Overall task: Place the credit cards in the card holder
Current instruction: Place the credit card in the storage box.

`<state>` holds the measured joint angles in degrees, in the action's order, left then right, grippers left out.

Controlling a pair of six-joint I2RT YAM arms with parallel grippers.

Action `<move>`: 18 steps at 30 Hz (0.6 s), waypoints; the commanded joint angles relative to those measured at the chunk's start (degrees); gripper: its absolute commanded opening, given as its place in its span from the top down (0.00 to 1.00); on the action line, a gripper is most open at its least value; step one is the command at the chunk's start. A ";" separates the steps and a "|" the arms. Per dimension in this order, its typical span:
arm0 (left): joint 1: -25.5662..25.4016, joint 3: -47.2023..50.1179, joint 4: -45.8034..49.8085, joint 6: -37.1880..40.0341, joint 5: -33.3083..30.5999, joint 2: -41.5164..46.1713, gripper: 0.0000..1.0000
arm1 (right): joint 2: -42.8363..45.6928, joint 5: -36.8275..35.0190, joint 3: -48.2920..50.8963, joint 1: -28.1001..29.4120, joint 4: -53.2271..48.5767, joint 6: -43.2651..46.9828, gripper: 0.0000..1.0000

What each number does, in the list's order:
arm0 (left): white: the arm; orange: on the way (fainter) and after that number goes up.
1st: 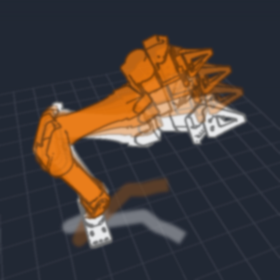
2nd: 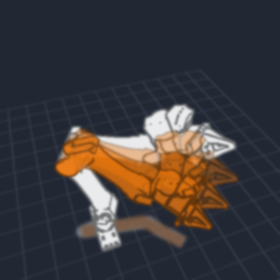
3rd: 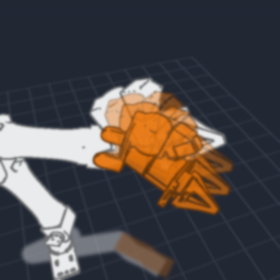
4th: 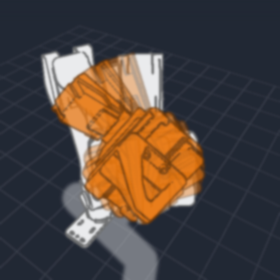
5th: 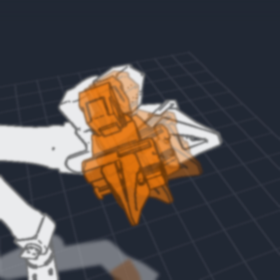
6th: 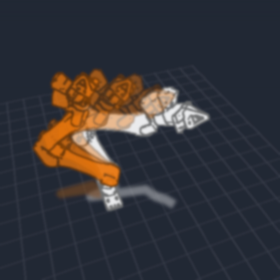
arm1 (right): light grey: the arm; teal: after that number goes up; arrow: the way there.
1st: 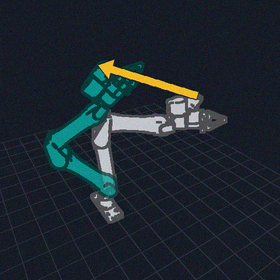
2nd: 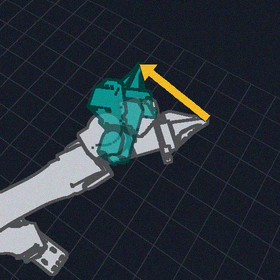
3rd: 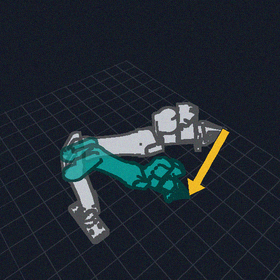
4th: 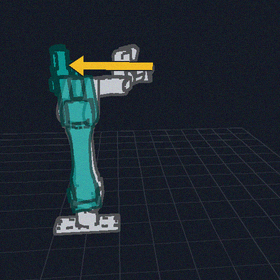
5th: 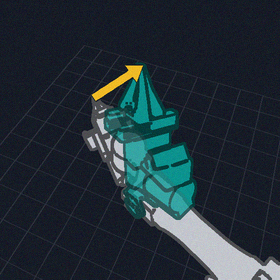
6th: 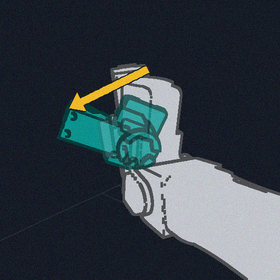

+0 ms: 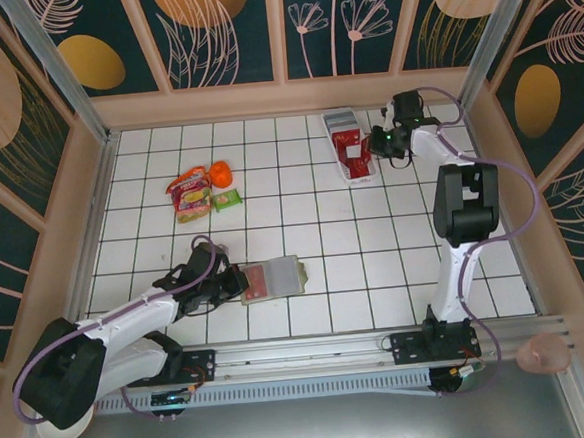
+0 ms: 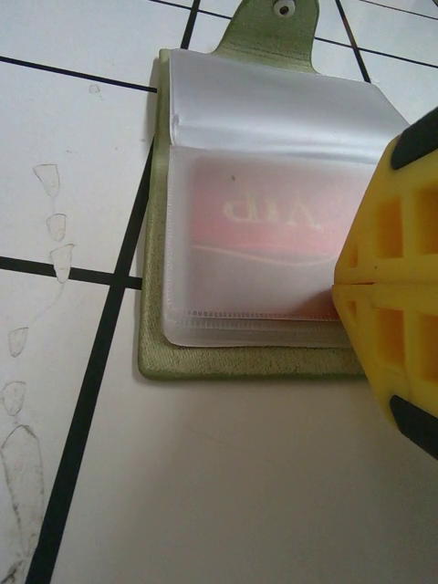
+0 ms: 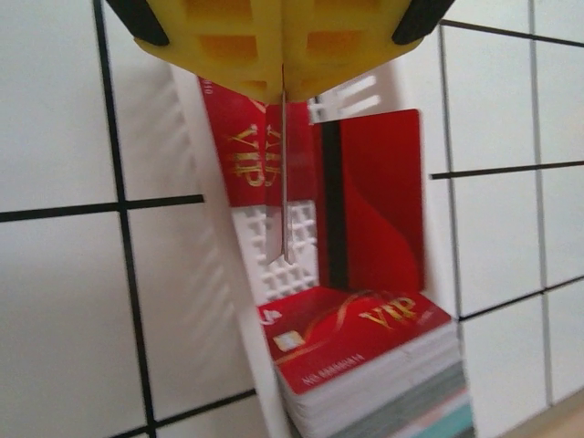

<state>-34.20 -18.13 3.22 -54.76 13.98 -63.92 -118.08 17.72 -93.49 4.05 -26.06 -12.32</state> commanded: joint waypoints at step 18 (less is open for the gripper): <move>-0.21 -0.51 0.03 -0.35 1.01 -0.24 1.00 | -4.75 -14.81 -4.79 1.18 -6.88 6.36 0.79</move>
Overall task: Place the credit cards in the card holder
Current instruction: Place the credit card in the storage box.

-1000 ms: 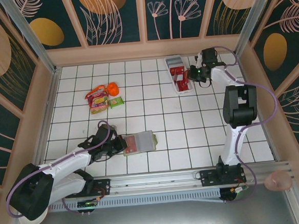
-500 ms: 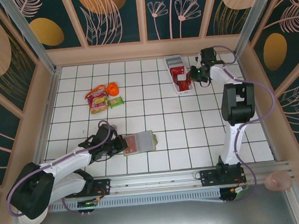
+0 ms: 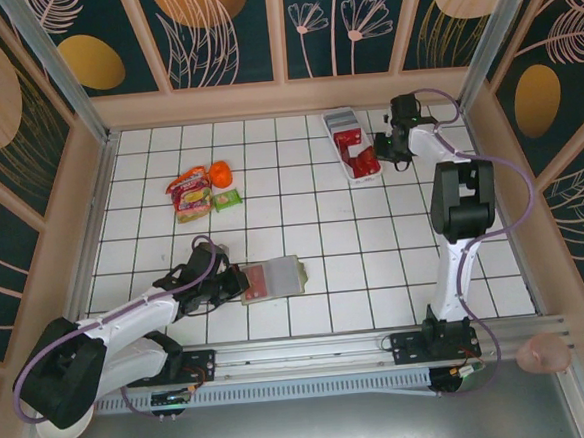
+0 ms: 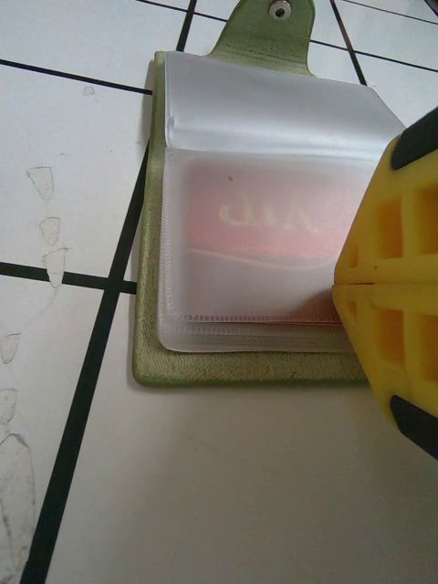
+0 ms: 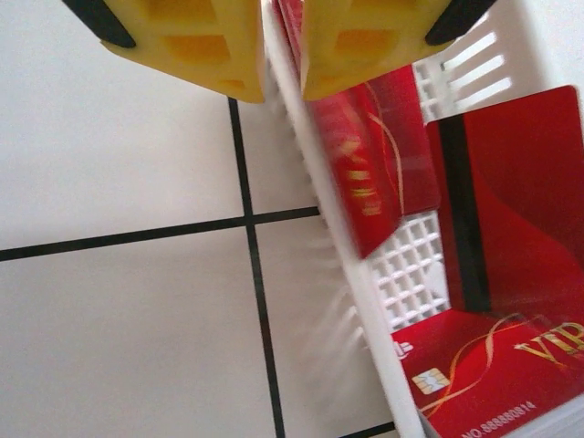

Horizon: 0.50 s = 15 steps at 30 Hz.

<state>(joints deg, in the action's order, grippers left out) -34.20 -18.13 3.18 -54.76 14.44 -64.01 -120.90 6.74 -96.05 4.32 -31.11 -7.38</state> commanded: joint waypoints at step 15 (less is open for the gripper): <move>-0.30 -1.29 0.51 0.51 0.34 -1.07 1.00 | 4.17 -4.04 5.43 6.01 17.58 28.35 0.54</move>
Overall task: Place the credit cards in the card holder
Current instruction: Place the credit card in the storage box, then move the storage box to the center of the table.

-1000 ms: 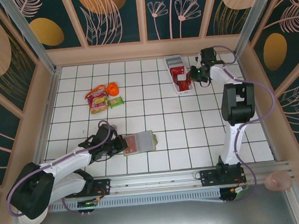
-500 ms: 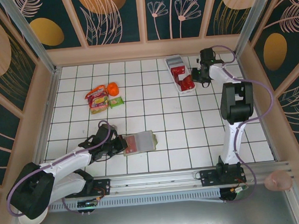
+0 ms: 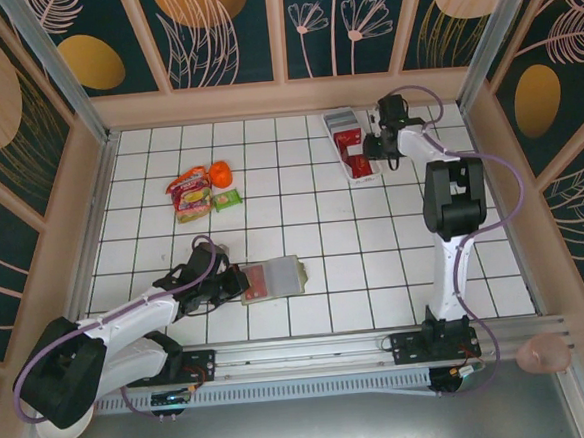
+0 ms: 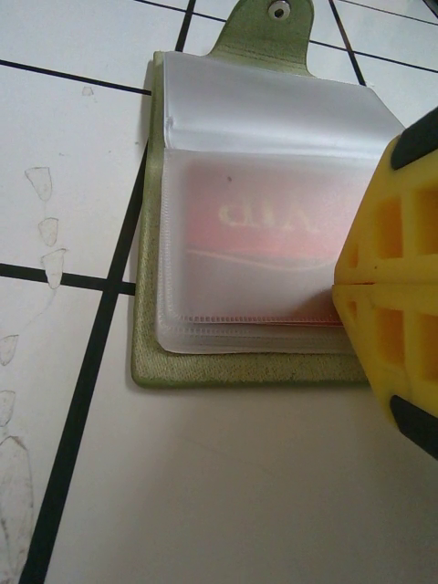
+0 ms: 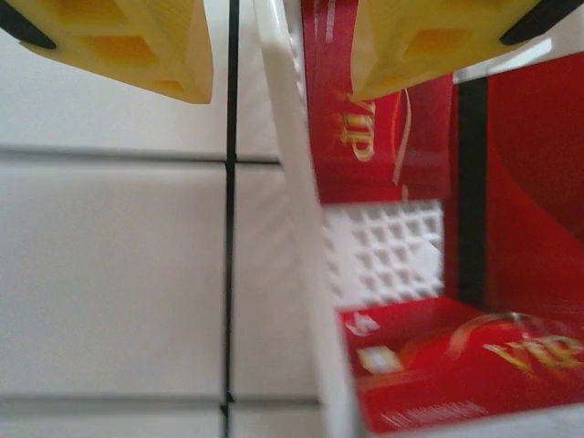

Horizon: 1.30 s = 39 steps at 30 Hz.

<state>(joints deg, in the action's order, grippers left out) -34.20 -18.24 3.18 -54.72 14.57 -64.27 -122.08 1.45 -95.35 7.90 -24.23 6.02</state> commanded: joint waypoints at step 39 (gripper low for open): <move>-0.22 -1.73 0.60 0.31 -0.67 -2.31 1.00 | -1.81 16.63 -3.99 -3.04 -2.92 18.88 0.42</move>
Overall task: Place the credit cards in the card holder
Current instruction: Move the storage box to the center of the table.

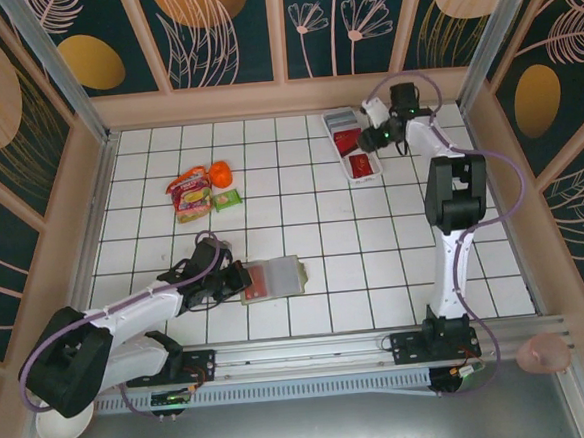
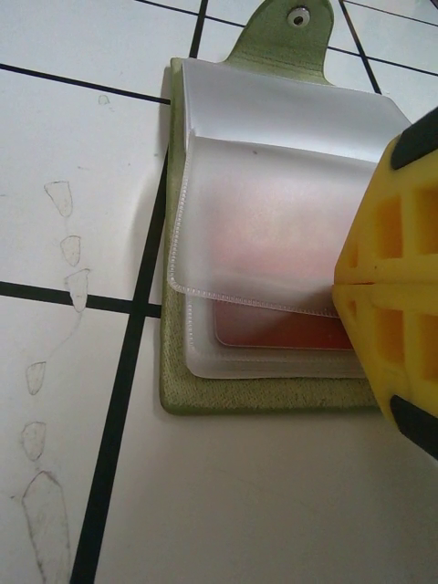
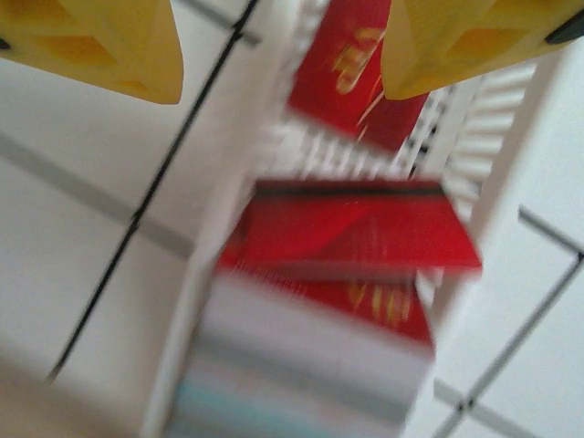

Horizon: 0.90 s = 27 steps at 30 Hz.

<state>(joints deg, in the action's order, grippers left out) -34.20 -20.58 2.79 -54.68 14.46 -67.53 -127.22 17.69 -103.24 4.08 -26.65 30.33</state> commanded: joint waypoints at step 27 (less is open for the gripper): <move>-0.29 2.43 0.29 0.22 0.30 4.88 1.00 | 19.12 -8.11 29.90 2.15 0.98 -18.68 0.97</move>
<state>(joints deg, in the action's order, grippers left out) -34.20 -19.00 3.20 -54.70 14.44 -63.48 -111.61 11.42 -75.72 5.87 -24.21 15.66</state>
